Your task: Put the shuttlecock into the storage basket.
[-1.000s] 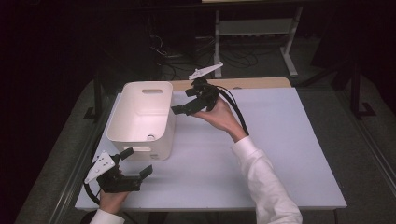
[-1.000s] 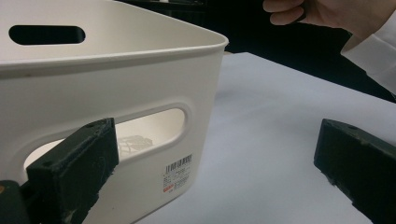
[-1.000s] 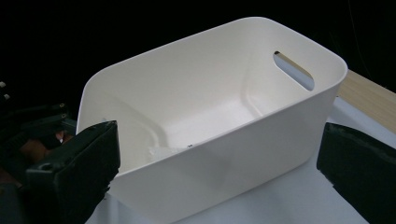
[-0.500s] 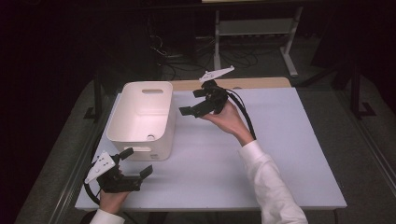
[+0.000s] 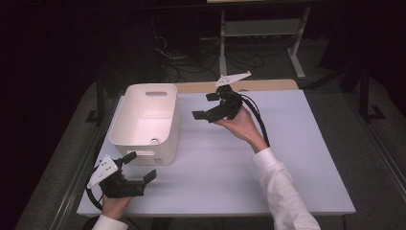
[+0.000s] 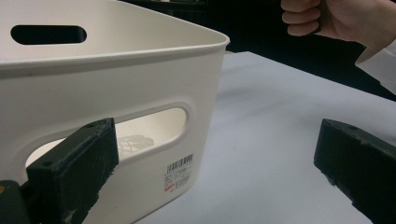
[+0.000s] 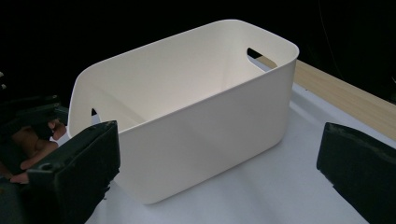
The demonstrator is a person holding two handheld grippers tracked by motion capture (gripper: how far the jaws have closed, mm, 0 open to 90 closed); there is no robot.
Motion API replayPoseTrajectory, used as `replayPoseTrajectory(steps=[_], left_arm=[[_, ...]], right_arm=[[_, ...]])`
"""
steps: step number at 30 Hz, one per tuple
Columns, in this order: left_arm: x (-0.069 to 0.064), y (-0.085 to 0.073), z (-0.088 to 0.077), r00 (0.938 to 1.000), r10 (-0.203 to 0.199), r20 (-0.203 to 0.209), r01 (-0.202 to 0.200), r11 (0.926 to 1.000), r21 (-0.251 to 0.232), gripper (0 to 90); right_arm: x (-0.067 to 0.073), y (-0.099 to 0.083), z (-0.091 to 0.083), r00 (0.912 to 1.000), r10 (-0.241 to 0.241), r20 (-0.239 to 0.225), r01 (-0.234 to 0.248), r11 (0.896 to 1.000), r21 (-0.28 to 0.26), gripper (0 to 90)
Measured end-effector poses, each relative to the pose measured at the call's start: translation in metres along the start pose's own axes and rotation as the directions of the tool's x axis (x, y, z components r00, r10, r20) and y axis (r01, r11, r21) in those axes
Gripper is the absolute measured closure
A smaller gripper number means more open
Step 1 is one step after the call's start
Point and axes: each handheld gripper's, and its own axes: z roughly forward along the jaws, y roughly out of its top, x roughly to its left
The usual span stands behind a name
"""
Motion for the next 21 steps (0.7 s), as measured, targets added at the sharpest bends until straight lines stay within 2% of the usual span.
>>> replayPoseTrajectory(steps=[12, 17, 18, 20, 21], left_arm=[[0.0, 0.0, 0.0, 1.0, 0.003, -0.001, -0.003, 1.0, 0.003, 0.0], [0.0, 0.0, 0.0, 1.0, 0.002, 0.001, -0.002, 1.0, 0.003, 0.0], [-0.001, 0.0, 0.001, 0.9999, -0.014, 0.003, 0.014, 0.9998, -0.012, 0.0], [0.0, 0.0, 0.0, 1.0, -0.003, -0.002, 0.003, 1.0, 0.001, 0.0], [0.0, 0.0, 0.0, 1.0, 0.003, -0.003, -0.003, 1.0, 0.005, 0.0]], right_arm=[[-0.005, -0.012, -0.011, 0.9999, -0.003, 0.017, 0.003, 1.0, -0.014, 0.0], [-0.003, -0.017, -0.014, 0.9997, 0.014, 0.019, -0.014, 1.0, 0.0, 0.0], [-0.005, -0.02, -0.017, 0.9997, 0.01, 0.023, -0.01, 1.0, 0.0, 0.0], [-0.006, -0.022, -0.018, 0.9996, 0.009, 0.027, -0.009, 1.0, -0.001, 0.0], [-0.006, -0.024, -0.021, 0.9994, 0.027, 0.02, -0.027, 1.0, -0.009, 0.0]])
